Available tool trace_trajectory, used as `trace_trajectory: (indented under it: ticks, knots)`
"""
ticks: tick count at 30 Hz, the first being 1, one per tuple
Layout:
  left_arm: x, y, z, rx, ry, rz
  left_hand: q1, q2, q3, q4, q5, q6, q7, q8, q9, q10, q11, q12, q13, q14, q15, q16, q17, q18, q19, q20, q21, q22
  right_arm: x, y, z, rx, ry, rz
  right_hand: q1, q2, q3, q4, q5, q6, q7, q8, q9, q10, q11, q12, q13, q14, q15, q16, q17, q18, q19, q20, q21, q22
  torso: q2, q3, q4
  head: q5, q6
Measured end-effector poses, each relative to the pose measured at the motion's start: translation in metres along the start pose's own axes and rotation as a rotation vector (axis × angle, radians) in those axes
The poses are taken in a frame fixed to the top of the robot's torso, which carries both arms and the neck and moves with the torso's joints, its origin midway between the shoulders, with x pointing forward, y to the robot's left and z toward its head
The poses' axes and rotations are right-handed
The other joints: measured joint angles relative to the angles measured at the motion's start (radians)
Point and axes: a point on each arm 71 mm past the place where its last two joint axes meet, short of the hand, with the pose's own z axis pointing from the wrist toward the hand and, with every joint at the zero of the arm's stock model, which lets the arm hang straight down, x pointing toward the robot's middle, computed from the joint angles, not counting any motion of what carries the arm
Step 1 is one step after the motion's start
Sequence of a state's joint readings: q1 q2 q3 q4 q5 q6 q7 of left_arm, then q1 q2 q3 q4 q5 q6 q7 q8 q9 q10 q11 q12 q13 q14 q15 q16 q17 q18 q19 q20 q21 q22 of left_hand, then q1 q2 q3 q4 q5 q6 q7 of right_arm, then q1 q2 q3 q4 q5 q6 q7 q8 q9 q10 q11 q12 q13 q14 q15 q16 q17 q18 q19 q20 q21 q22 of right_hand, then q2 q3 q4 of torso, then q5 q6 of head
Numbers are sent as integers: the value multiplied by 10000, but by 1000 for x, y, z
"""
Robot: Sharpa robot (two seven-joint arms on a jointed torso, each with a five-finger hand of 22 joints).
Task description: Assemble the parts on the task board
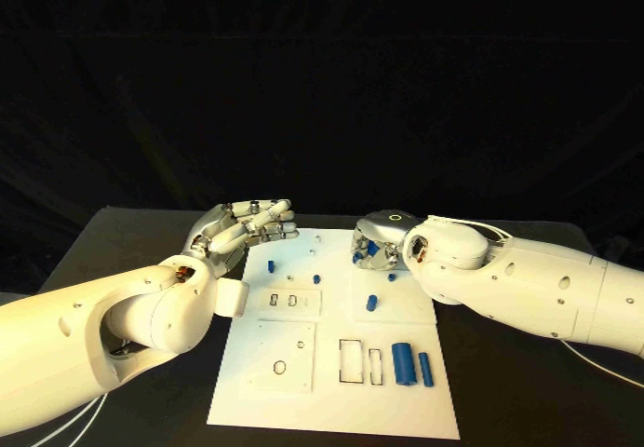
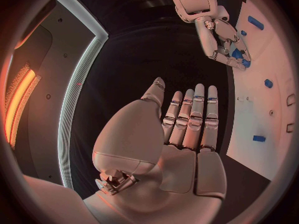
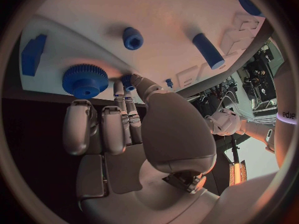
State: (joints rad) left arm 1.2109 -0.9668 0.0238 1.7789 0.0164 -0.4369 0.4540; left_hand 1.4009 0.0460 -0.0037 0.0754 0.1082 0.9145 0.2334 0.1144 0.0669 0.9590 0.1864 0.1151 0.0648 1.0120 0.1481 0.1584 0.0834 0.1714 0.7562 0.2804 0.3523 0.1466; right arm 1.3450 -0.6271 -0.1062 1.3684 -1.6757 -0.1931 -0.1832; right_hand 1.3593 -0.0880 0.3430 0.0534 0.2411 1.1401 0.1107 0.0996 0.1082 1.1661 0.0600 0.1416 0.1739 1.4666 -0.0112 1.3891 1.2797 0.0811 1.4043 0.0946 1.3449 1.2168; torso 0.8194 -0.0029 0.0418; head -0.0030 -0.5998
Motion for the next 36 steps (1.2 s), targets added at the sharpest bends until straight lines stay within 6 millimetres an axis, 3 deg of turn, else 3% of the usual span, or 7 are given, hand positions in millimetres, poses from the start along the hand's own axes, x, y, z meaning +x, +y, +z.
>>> trace_trajectory:
  ticks: [9, 16, 36]
  knots:
    - [-3, 1, 1, -42, -72, 9, -39, 39, 0, 0, 0, 0, 0, 0, 0, 0, 0, 0, 0, 0, 0, -38, 0, 0, 0, 0, 0, 0, -8, 8, -1, -125, -881, 315, 11, 15, 75, 27, -79, 93, 18, 3, 71, 136, -13, -2, 10, 0, 0, 0, -44, 8, 0, 0, 46, 40, 11, 2, -3, -1, 127]
    - [-4, 1, 1, -58, -93, -17, -39, 39, 0, 0, 0, 0, 0, -44, 0, 0, 0, -47, 0, 0, 0, -106, -12, 0, 0, 0, 0, -1, -15, 15, 10, -23, -1797, 497, 12, 13, 125, -11, 29, 123, 21, -16, 73, 169, -46, -7, 24, -1, 0, 0, -44, 24, -1, 0, 46, 78, 42, 1, 15, -112, 244]
    - [-3, 0, 3, -36, -62, -42, -39, 39, 0, 0, 0, 0, 0, -44, 0, 0, 0, -47, -1, 0, 0, -107, -11, 0, 0, 0, 0, -1, -18, 32, 43, 223, -2765, 615, 13, 9, 148, -38, 24, 122, 18, 5, 76, 204, -10, -26, 23, -1, 1, -1, -9, 27, -1, 1, 46, 75, 85, 2, 36, -16, 244]
